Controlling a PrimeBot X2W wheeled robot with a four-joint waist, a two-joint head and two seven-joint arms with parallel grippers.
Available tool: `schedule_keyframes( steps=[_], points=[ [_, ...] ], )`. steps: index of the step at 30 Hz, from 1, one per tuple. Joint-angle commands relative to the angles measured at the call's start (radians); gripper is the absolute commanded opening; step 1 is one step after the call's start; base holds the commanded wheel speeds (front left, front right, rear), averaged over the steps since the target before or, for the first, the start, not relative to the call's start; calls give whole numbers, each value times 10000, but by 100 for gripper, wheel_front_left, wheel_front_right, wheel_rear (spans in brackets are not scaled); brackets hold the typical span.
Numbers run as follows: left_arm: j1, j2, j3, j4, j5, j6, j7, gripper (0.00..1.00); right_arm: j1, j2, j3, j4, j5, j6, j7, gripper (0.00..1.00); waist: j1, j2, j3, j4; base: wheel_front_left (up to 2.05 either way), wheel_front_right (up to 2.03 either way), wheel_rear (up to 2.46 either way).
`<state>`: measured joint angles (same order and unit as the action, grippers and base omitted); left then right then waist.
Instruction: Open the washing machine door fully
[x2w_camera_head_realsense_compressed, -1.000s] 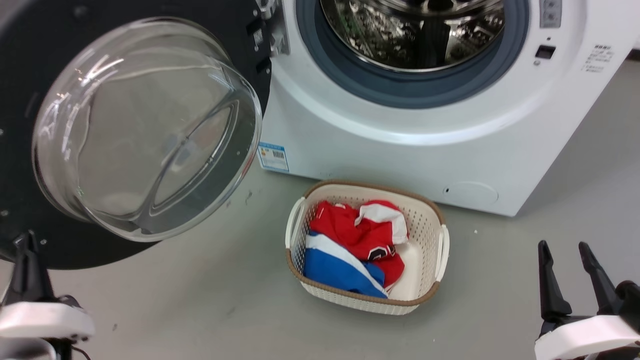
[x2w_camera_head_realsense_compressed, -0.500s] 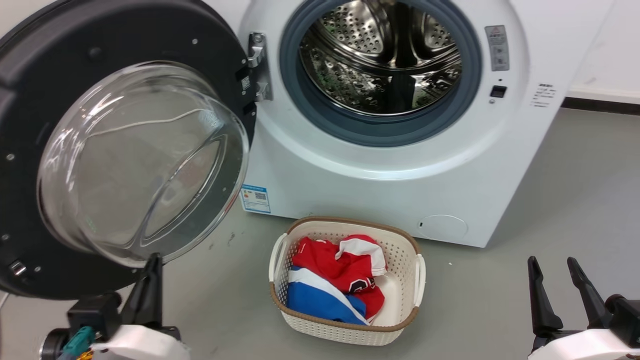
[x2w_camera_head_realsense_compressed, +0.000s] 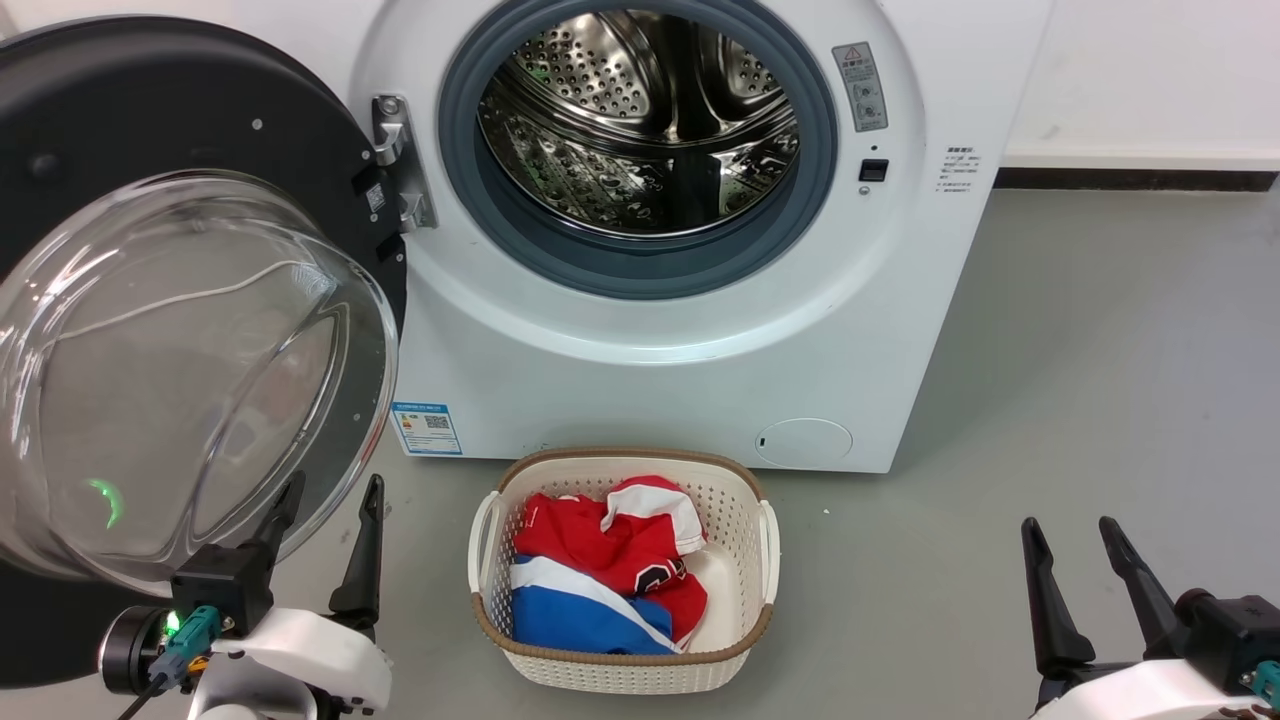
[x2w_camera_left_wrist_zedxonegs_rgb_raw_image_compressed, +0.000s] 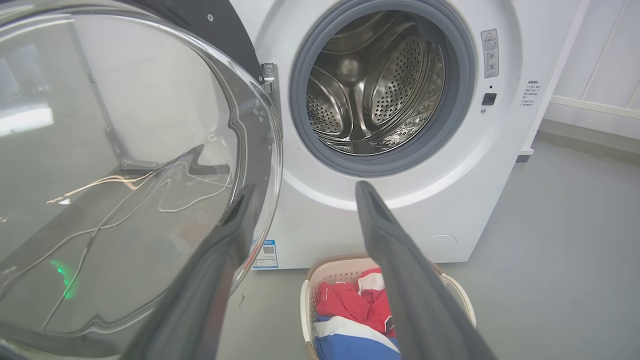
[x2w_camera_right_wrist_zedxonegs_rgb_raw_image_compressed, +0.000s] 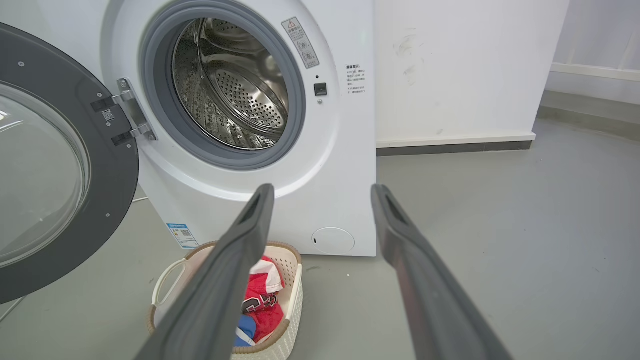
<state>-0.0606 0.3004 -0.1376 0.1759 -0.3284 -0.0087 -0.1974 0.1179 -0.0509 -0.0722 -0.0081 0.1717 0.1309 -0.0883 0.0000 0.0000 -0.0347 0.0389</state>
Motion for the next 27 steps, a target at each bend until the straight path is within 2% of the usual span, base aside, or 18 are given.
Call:
schedule_keyframes(
  steps=[1,10,27],
  points=[
    [-148,9,4,115,42,-16,-89,100,-101,14,37,17,-24,-3,-83,100,0,0,21,-73,0,0,0],
    [-10,-147,21,799,83,174,-436,100,-176,14,151,225,7,-3,-269,100,0,0,57,-194,0,0,0],
    [-315,-182,41,1158,186,107,-668,100,-368,14,103,415,-189,-3,-362,100,0,0,120,-210,0,0,0]
  ],
)
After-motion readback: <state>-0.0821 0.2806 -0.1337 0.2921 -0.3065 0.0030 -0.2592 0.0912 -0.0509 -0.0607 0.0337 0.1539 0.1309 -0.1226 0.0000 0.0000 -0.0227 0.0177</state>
